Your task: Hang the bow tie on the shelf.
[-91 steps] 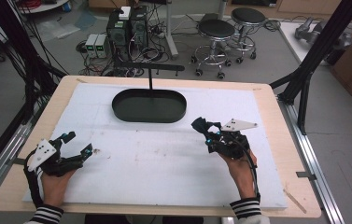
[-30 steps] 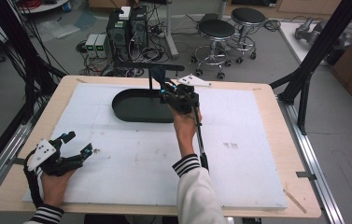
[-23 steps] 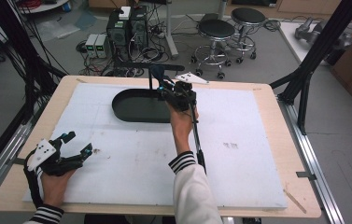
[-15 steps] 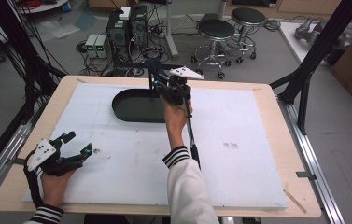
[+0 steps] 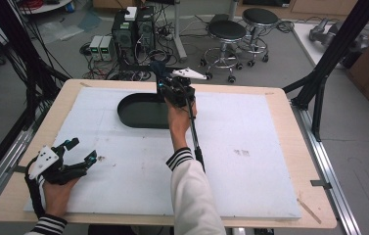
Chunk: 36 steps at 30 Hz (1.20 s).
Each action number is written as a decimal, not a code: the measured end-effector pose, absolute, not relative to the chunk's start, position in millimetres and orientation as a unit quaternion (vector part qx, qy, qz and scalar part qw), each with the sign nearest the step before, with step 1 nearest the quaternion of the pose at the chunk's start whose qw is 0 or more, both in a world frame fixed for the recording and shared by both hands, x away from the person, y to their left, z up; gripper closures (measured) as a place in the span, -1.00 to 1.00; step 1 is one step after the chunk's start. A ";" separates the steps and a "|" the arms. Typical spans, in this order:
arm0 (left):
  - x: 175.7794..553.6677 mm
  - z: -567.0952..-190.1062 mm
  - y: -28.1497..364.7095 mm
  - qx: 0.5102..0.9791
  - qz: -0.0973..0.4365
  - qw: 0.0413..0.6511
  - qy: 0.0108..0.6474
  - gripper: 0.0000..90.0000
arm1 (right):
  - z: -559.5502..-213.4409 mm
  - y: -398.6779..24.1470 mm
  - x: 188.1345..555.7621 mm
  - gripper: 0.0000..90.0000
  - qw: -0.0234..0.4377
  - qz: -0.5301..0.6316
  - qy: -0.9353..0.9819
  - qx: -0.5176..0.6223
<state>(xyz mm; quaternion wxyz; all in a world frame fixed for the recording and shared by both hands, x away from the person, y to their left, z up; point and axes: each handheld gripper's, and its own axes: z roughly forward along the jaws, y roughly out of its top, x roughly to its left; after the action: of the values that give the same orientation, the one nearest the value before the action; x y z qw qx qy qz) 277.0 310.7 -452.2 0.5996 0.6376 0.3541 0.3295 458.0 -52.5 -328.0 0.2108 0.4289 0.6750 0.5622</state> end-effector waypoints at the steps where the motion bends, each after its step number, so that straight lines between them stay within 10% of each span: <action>1: 277.0 -452.2 310.4 0.637 0.330 0.600 0.354 -0.63 | -329.0 -52.3 459.0 0.67 0.212 0.561 0.676 0.429; 36: 277.0 -452.1 310.9 0.639 0.329 0.598 0.355 -0.63 | -344.3 -45.2 476.0 0.67 0.208 0.554 0.672 0.445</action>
<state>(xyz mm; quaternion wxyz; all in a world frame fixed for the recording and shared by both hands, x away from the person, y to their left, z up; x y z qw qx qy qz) 277.0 310.9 -452.1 0.5983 0.6387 0.3546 0.3292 476.0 -45.2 -344.3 0.2084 0.4452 0.6719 0.5539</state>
